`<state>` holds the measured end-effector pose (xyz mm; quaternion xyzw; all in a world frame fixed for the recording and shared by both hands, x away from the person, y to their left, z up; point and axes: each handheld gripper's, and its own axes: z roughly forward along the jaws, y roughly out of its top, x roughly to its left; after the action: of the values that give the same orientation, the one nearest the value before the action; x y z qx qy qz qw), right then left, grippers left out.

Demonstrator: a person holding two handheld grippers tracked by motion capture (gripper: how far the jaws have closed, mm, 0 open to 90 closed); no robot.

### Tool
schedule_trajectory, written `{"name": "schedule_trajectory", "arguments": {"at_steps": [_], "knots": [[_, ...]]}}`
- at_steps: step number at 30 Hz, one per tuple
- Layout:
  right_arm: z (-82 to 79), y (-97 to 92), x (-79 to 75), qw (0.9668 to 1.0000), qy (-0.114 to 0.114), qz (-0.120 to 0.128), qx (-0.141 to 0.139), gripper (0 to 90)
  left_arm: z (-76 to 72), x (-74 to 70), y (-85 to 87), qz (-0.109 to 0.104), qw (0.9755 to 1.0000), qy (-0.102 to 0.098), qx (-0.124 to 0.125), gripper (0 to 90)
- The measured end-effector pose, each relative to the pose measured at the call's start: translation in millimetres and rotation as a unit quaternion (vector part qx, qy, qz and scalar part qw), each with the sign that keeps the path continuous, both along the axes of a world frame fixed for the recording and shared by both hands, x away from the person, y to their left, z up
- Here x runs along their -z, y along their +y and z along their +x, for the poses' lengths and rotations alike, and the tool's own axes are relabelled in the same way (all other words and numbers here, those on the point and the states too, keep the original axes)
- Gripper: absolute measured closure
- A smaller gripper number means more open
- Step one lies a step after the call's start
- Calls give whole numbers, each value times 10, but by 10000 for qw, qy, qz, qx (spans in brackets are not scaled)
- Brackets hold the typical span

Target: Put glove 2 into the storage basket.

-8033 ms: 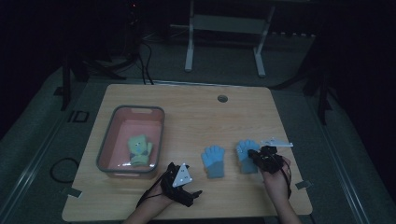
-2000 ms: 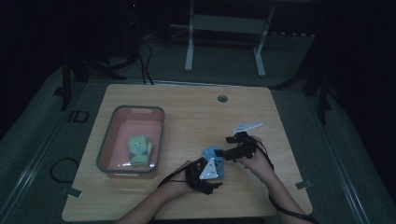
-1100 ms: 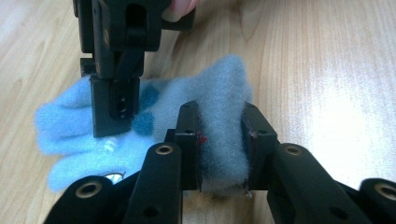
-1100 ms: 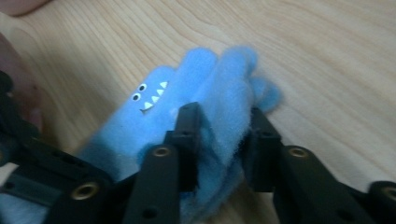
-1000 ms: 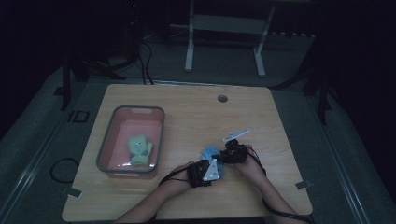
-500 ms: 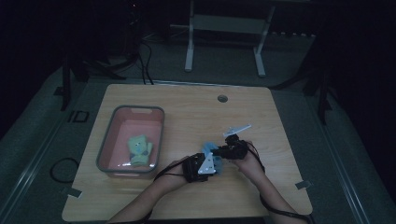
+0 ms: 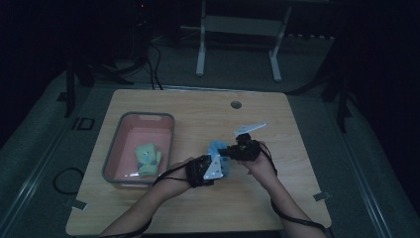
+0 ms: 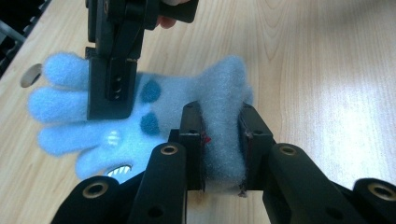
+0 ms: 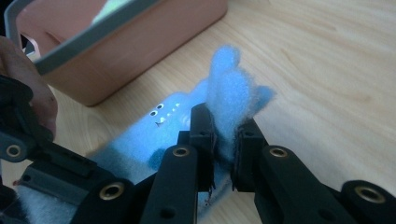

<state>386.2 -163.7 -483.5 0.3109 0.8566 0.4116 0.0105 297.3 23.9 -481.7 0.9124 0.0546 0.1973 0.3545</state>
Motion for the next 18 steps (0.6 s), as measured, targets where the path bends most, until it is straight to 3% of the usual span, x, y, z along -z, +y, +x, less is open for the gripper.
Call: {"name": "schedule_trajectory", "arguments": {"at_steps": [18], "knots": [[73, 463, -364, 9993, -147, 267, -195, 822, -5, -340, 397, 170, 9995, -169, -188, 759]]}}
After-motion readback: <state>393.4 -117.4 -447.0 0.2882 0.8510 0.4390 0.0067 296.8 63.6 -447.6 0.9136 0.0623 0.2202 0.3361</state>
